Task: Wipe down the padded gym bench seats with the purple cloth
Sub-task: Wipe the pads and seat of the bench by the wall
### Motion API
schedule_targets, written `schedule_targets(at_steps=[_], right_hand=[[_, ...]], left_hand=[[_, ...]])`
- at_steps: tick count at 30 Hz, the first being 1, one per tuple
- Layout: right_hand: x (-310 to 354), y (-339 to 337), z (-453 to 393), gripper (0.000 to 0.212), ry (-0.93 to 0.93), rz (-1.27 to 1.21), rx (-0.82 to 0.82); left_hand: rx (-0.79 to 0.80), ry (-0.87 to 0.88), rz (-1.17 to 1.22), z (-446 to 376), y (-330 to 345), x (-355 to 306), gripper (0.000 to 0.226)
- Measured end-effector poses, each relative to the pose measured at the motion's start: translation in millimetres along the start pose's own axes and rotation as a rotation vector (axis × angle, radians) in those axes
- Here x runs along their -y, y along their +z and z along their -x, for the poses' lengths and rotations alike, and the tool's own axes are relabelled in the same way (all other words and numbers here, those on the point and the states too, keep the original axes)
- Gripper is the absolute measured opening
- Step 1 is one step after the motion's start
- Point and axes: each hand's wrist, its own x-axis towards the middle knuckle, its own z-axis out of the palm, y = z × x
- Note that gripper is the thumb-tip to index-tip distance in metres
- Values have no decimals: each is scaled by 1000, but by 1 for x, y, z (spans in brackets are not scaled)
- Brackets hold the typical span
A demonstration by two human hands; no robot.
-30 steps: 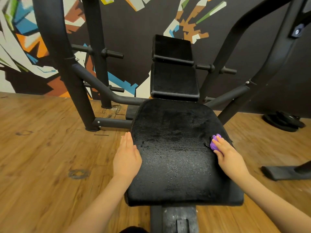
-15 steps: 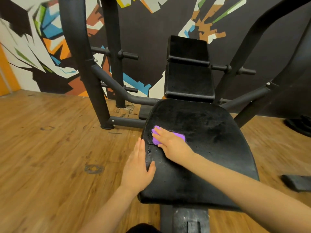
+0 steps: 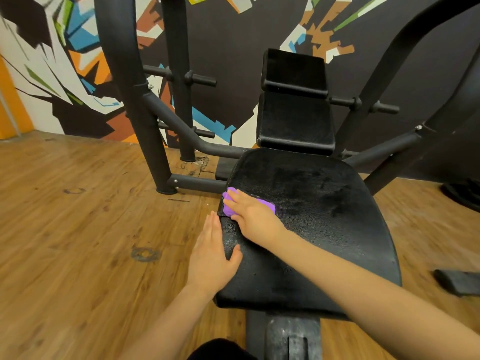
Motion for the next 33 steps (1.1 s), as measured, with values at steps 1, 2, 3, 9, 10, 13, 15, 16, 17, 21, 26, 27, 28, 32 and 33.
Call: schedule_targets(at_steps=[1,2,3,9,10,13,15,16,17,21,26,27,28,32,33], right_hand=[[4,2,-1,51,-21,12,0],[6,4,1,51,-48,27,6],[6,7,6,50,-69,40,10],[-20,7,52,46,-134,-3,-52],[-30,5,61,44,-117,10,-67],[-67,-7,97,45,51,-30,-79],[-94,-14,124,46,149,-18,-97],[-105,-16,137,45,191,-13,-111],[-114,-21,148,44,228,-8,-127],[-130,-35,178,43,317,57,-169],[-131,-39,197,40,377,99,-271],[-131,-38,199,39,387,104,-276],[-131,-36,201,40,400,105,-273],[-131,-28,215,41,435,89,-240],[-128,-28,219,42,450,82,-235]], left_hand=[[-5,-9,-1,0,0,-1,83],[-11,-11,3,0,-1,-1,83],[-11,-7,9,0,-1,-1,82],[-2,-4,-3,1,0,1,82],[-4,-3,-3,2,0,1,81],[-4,1,9,2,1,0,79],[1,0,26,2,0,0,76],[1,-1,30,3,0,0,75],[0,-1,29,3,0,0,74],[-10,-1,9,4,0,0,70],[-14,-1,0,5,1,0,69],[-16,-2,3,5,1,0,69],[-18,-2,4,5,1,0,69],[-13,-6,9,4,0,0,68],[-10,-7,12,4,0,0,68]])
